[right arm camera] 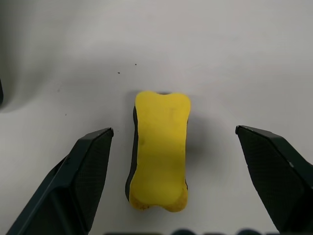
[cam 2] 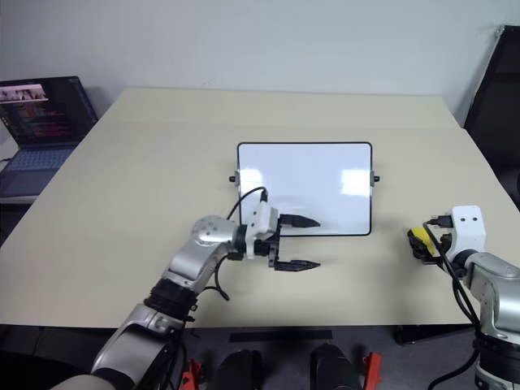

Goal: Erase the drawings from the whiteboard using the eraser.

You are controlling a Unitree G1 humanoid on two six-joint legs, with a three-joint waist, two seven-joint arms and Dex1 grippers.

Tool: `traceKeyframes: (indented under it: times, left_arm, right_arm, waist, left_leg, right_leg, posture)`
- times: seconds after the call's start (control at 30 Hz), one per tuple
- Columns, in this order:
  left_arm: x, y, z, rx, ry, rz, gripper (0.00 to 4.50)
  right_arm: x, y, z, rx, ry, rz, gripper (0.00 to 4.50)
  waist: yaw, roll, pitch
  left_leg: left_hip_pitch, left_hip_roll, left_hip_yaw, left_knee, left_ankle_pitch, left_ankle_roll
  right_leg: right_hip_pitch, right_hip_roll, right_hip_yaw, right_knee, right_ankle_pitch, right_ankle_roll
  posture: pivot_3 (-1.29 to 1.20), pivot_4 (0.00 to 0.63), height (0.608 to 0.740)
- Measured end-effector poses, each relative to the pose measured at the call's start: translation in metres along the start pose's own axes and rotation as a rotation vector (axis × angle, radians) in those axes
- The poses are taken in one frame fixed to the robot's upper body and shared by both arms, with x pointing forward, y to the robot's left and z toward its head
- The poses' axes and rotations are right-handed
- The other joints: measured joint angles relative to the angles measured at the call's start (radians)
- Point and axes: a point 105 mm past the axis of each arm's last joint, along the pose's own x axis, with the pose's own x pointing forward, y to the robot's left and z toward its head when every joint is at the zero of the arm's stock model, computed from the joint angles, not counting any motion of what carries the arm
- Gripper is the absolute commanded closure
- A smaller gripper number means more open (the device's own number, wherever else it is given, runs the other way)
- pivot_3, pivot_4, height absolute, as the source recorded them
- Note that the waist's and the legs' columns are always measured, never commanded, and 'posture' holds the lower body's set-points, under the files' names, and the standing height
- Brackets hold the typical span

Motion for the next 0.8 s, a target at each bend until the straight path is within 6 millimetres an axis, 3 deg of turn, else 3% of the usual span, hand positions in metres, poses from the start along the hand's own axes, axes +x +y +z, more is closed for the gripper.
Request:
traceKeyframes:
  times: [0.17, 0.37, 0.53, 0.8]
  left_arm:
    - [-0.023, 0.019, 0.004, 0.005, -0.017, 0.282, 0.0]
    - [-0.059, 0.009, -0.02, -0.111, 0.029, 0.681, 0.0]
    - [-0.085, -0.002, -0.03, -0.148, 0.071, 0.98, 0.0]
    - [-0.123, -0.035, -0.05, -0.215, 0.169, 1.275, 0.0]
  right_arm:
    - [-0.024, 0.004, 0.014, 0.034, -0.107, -0.004, 0.05]
    - [-0.054, 0.019, 0.016, 0.166, -0.303, -0.039, 0.05]
    - [-0.07, 0.029, 0.0, 0.167, -0.419, -0.072, 0.05]
    - [-0.086, 0.05, -0.041, 0.044, -0.439, -0.101, 0.05]
  waist:
    - [0.0, 0.0, 0.0]
    - [0.002, 0.001, -0.001]
    - [0.001, 0.002, -0.002]
    - [0.001, 0.004, -0.006]
  left_leg:
    - [0.0, 0.001, -0.001, 0.0, 0.0, 0.0]
    - [0.001, 0.002, -0.002, 0.001, 0.0, 0.0]
    - [0.002, 0.002, -0.001, 0.003, 0.0, 0.0]
    - [0.003, 0.003, -0.001, 0.003, 0.0, 0.0]
  right_leg:
    - [0.0, 0.0, 0.0, 0.001, 0.0, 0.0]
    - [0.001, -0.001, 0.0, 0.003, 0.0, 0.0]
    - [0.002, -0.004, 0.0, 0.003, 0.0, 0.001]
    - [0.002, -0.006, 0.0, 0.002, -0.004, -0.005]
  posture:
    - [0.0, 0.15, 0.74]
    - [0.0, 0.15, 0.74]
    - [0.0, 0.15, 0.74]
    - [0.0, 0.15, 0.74]
